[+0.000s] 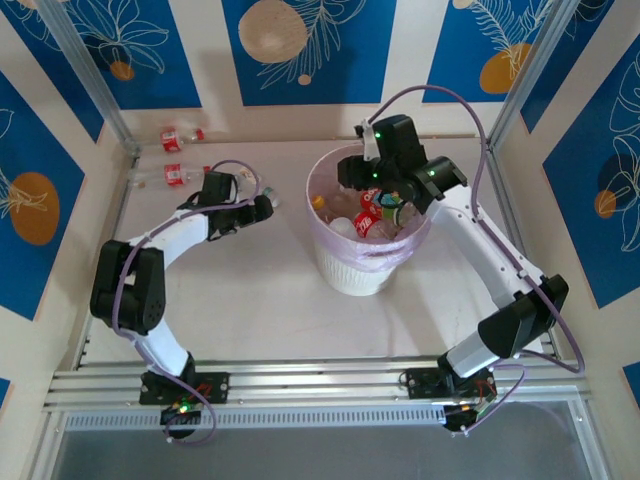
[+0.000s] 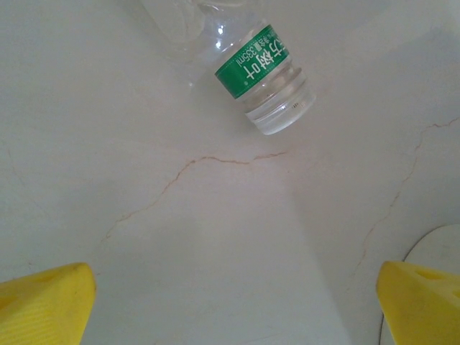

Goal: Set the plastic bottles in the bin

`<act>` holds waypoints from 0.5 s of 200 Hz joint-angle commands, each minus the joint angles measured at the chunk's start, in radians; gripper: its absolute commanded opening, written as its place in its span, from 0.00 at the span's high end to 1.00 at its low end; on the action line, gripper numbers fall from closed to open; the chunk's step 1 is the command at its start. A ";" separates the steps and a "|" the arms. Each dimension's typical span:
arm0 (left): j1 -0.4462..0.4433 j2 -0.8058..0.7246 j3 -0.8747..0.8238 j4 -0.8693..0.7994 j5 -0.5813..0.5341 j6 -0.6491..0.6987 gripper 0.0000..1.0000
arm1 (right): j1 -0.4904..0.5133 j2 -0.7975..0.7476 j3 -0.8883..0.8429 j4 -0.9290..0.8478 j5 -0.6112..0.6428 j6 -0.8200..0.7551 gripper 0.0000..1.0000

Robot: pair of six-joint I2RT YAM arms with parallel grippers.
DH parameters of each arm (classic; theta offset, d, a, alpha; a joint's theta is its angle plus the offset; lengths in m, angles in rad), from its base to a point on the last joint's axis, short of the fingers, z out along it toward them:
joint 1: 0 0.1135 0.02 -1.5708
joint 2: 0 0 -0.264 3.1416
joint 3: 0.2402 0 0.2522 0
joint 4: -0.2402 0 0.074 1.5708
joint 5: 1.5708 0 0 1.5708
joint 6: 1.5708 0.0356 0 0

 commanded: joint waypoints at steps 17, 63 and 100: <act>-0.011 0.065 0.101 -0.041 -0.045 0.016 0.00 | 0.014 -0.018 -0.105 -0.010 -0.061 0.039 0.60; -0.010 0.168 0.196 0.006 -0.114 -0.107 0.00 | -0.006 -0.078 -0.107 0.034 -0.082 0.037 0.56; -0.018 0.263 0.301 -0.027 -0.258 -0.183 0.00 | -0.045 -0.148 -0.125 0.046 -0.110 0.043 0.28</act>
